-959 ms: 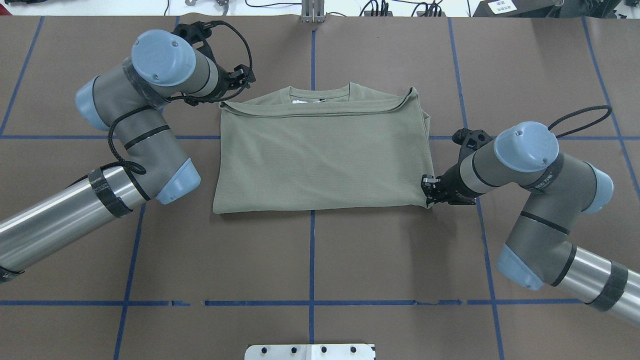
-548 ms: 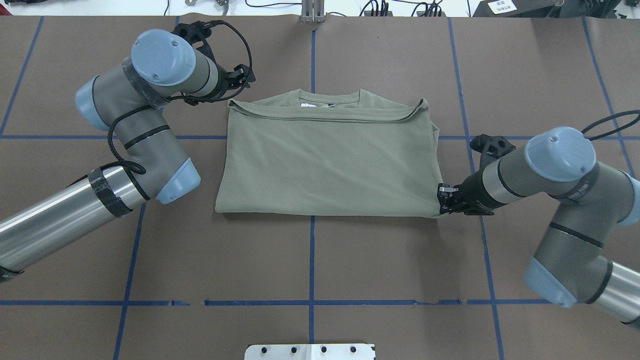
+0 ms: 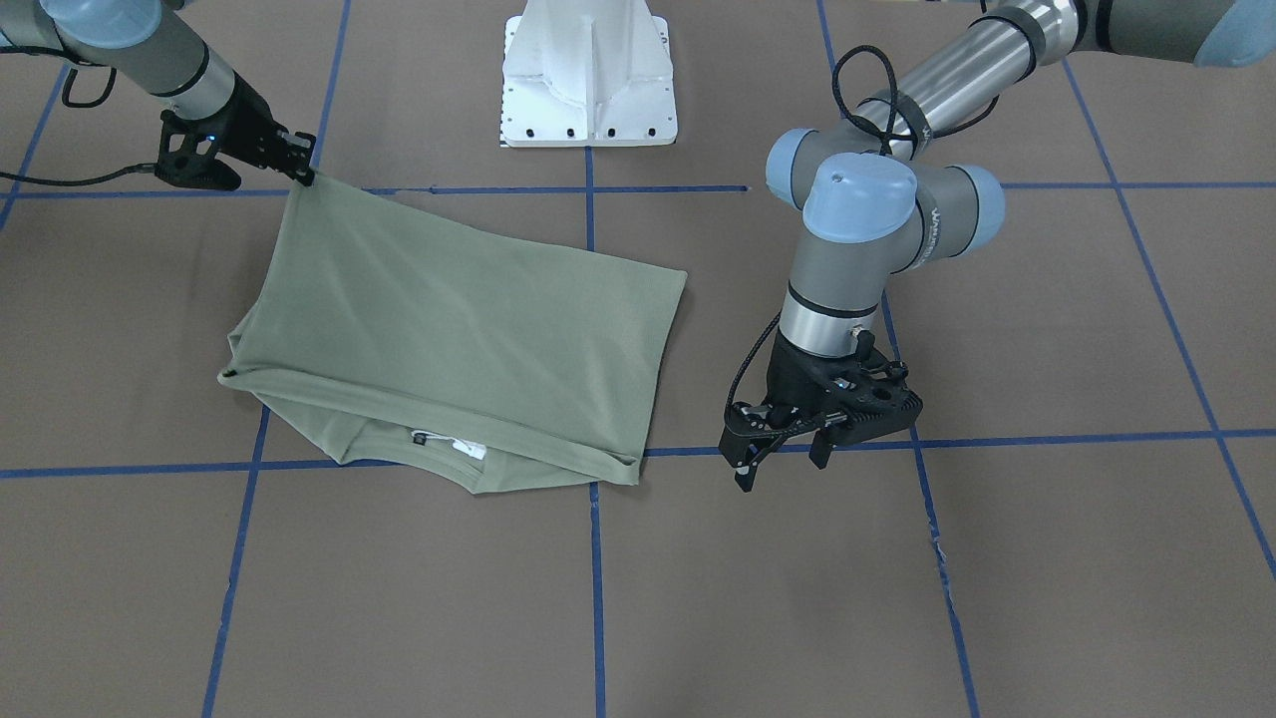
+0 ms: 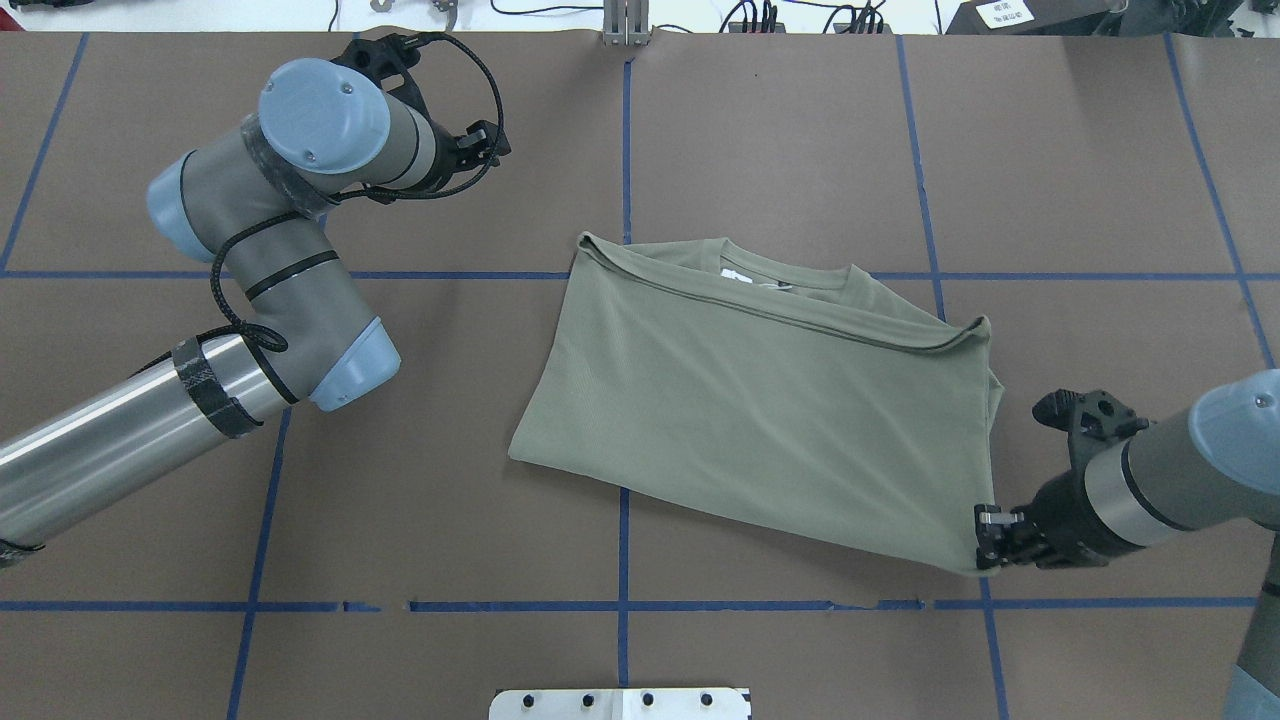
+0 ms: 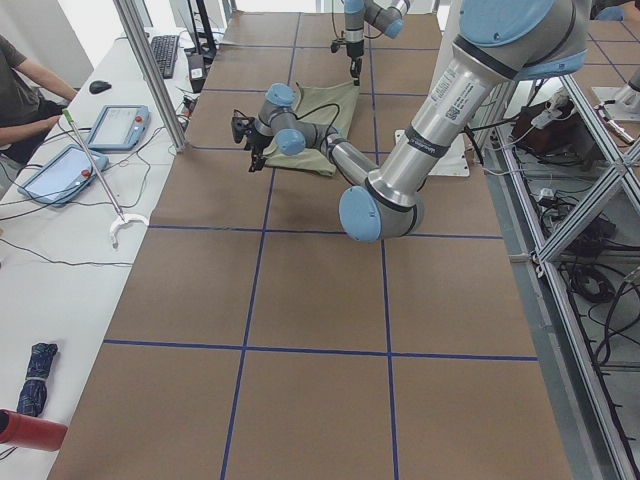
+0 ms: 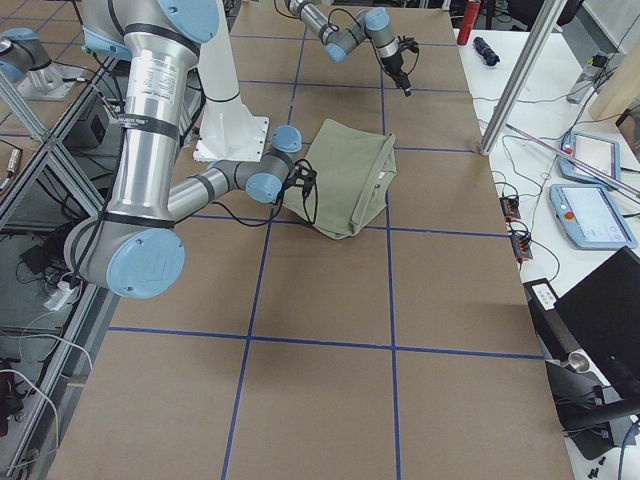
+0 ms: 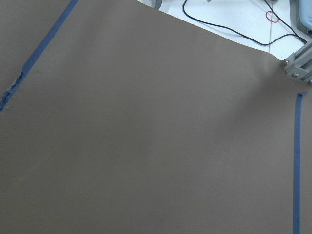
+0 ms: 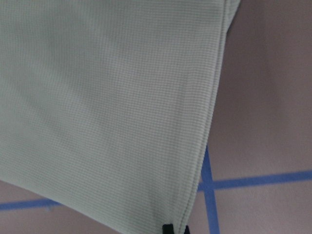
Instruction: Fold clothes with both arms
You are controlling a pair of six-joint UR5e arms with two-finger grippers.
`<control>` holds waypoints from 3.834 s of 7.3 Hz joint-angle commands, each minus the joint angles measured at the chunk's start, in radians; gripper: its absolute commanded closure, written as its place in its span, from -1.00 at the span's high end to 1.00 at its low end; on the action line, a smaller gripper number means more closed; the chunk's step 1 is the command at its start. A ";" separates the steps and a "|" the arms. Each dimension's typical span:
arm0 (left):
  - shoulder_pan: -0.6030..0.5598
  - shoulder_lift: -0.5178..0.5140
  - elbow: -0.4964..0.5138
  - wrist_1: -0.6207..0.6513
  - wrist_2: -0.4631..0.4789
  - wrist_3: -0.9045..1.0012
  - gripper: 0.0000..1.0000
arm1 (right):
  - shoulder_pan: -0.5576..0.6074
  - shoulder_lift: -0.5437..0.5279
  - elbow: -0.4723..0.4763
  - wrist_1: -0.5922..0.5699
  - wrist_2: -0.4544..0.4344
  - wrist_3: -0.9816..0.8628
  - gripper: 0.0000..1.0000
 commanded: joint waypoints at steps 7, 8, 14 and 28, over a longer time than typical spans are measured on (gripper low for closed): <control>0.093 0.049 -0.154 0.010 -0.158 -0.006 1.00 | 0.154 0.150 0.007 0.005 0.076 -0.001 1.00; 0.168 0.083 -0.244 0.048 -0.160 -0.057 1.00 | 0.242 0.231 -0.027 0.005 0.032 -0.007 1.00; 0.452 0.105 -0.242 0.071 -0.105 -0.475 1.00 | 0.366 0.358 -0.133 0.002 0.003 -0.015 1.00; 0.359 0.079 -0.220 0.070 -0.069 -0.454 -1.00 | 0.361 0.358 -0.151 0.005 0.001 -0.015 1.00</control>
